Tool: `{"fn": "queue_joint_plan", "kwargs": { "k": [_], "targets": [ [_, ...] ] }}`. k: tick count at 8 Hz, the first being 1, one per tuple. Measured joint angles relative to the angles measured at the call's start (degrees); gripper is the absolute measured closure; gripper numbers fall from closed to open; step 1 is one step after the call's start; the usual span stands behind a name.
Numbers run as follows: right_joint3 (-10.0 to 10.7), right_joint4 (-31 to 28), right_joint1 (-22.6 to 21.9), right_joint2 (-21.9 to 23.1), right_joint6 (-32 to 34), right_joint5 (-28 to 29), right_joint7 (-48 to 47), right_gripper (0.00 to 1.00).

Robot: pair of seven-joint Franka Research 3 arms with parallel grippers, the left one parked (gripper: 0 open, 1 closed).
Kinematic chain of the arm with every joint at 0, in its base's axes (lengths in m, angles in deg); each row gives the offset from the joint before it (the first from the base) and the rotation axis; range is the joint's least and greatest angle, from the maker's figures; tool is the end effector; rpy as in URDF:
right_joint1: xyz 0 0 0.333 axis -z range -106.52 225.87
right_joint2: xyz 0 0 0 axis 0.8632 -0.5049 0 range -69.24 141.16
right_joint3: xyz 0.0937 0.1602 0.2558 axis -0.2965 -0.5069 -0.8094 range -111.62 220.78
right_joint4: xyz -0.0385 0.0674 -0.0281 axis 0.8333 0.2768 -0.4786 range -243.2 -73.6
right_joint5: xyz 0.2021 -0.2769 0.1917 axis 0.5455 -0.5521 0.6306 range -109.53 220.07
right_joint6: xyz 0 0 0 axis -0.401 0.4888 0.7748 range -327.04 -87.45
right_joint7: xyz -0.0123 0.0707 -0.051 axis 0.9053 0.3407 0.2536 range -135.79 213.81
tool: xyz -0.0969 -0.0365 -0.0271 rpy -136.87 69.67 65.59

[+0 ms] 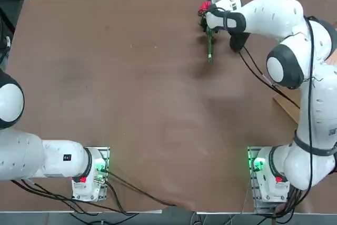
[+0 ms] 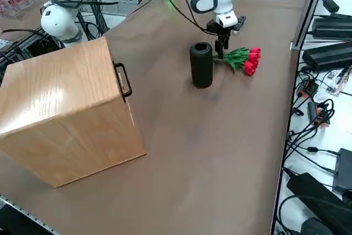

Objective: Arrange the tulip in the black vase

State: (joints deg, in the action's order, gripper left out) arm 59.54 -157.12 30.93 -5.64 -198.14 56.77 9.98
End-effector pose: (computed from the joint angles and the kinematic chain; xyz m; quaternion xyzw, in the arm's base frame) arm 0.6444 0.2942 0.2210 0.9982 -0.0428 0.0414 0.0004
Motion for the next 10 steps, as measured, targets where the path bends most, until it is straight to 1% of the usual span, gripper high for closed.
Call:
{"fn": "queue_joint_plan", "kwargs": {
  "k": [7,10],
  "targets": [
    [0.0,0.0,-0.2,-1.8,-0.3,1.2,-0.3,0.07],
    [0.0,-0.7,-0.8,-2.5,-0.3,1.4,-0.3,0.11]
  ]
}}
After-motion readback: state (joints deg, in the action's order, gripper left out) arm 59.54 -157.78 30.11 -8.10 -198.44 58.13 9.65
